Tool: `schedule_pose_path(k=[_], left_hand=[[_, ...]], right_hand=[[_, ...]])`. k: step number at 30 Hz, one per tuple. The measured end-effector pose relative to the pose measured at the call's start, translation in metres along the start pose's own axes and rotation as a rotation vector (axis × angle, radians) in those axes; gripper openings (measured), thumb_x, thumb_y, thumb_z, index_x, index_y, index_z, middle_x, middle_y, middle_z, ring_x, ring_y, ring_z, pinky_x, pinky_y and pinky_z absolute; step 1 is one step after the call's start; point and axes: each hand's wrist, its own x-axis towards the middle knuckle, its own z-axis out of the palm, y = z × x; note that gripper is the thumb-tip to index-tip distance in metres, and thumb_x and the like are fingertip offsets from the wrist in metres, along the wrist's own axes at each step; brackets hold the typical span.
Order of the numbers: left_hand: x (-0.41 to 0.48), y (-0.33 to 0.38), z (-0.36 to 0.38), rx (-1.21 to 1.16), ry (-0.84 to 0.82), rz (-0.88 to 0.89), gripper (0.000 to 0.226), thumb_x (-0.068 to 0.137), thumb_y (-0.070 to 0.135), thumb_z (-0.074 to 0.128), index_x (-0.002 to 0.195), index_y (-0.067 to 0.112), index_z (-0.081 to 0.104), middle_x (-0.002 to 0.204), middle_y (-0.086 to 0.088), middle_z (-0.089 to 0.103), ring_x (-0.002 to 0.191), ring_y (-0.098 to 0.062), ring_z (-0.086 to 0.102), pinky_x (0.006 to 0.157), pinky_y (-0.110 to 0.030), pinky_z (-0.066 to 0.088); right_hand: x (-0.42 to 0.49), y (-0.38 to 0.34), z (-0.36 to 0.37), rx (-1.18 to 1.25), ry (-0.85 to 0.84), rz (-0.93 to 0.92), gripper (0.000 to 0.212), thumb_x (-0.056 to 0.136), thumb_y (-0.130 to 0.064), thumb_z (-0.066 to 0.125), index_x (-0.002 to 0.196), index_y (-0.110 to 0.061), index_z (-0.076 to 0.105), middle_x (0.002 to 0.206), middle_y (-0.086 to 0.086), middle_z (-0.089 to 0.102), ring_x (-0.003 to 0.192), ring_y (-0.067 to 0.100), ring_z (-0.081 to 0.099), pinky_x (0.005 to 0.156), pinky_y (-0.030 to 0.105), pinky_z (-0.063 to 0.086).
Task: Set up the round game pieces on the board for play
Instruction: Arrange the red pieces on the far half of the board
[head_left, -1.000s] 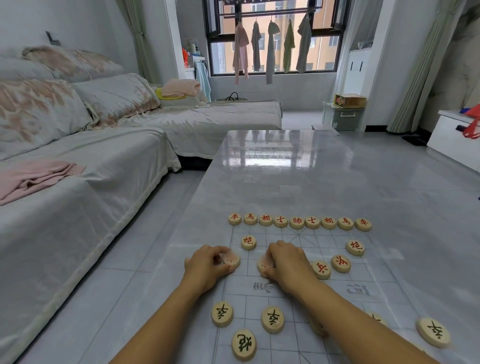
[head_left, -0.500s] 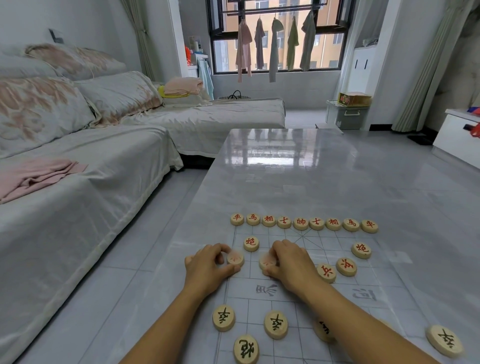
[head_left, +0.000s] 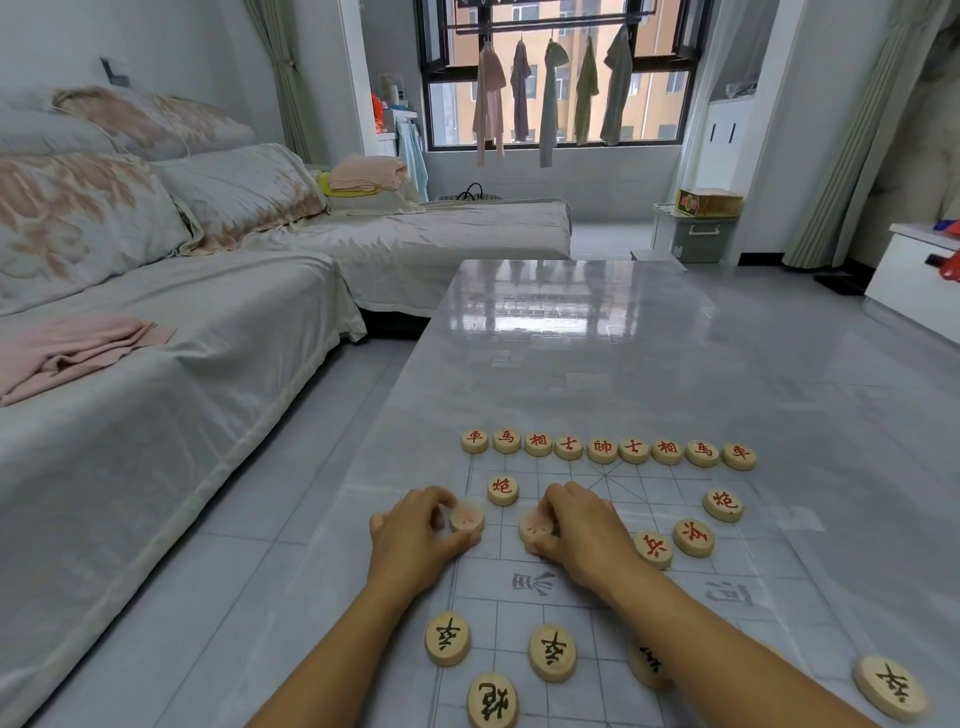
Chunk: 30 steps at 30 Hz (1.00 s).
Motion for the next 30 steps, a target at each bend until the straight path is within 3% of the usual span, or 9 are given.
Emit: schedule_pose_path(k=[4,9,16,23,30], left_hand=[[0.002,0.001,0.004,-0.070,0.049,-0.068,0.042,0.063,0.050,0.076,0.085,0.026,0.051,0.075,0.009,0.049,0.073,-0.006,0.049,0.076,-0.029,0.025],[0.000,-0.005,0.001,0.048,-0.045,0.046,0.045,0.076,0.047,0.065,0.119,0.040,0.051,0.091,0.010,0.051,0.087,-0.004,0.046,0.081,-0.029,0.023],[0.001,-0.002,0.002,-0.026,0.009,-0.007,0.032,0.077,0.041,0.068,0.105,0.032,0.057,0.079,0.010,0.052,0.082,-0.006,0.048,0.076,-0.029,0.023],[0.002,-0.004,0.002,-0.030,-0.008,-0.012,0.043,0.074,0.042,0.070,0.114,0.032,0.056,0.084,0.010,0.053,0.085,-0.006,0.049,0.079,-0.029,0.023],[0.002,-0.004,0.002,-0.017,0.003,-0.008,0.035,0.075,0.042,0.070,0.107,0.031,0.059,0.084,0.011,0.054,0.082,-0.006,0.046,0.076,-0.029,0.023]], right_hand=[[0.000,0.000,0.000,0.025,0.003,0.004,0.037,0.080,-0.034,0.066,0.110,-0.018,0.052,0.115,0.003,0.055,0.104,0.021,0.049,0.087,0.030,0.038],[0.000,0.002,-0.001,-0.013,0.003,-0.017,0.036,0.081,-0.035,0.064,0.112,-0.019,0.052,0.115,0.002,0.056,0.104,0.021,0.050,0.089,0.031,0.038],[0.000,0.003,-0.001,-0.025,0.020,0.010,0.037,0.081,-0.037,0.064,0.110,-0.019,0.052,0.114,0.003,0.056,0.104,0.021,0.050,0.089,0.032,0.037],[-0.003,0.008,-0.001,0.034,-0.008,0.019,0.048,0.079,-0.041,0.066,0.118,-0.020,0.049,0.120,0.002,0.054,0.109,0.020,0.049,0.092,0.031,0.039],[-0.005,0.011,0.000,-0.010,0.001,-0.017,0.047,0.084,-0.041,0.060,0.126,-0.023,0.047,0.123,0.003,0.052,0.112,0.021,0.046,0.095,0.031,0.036]])
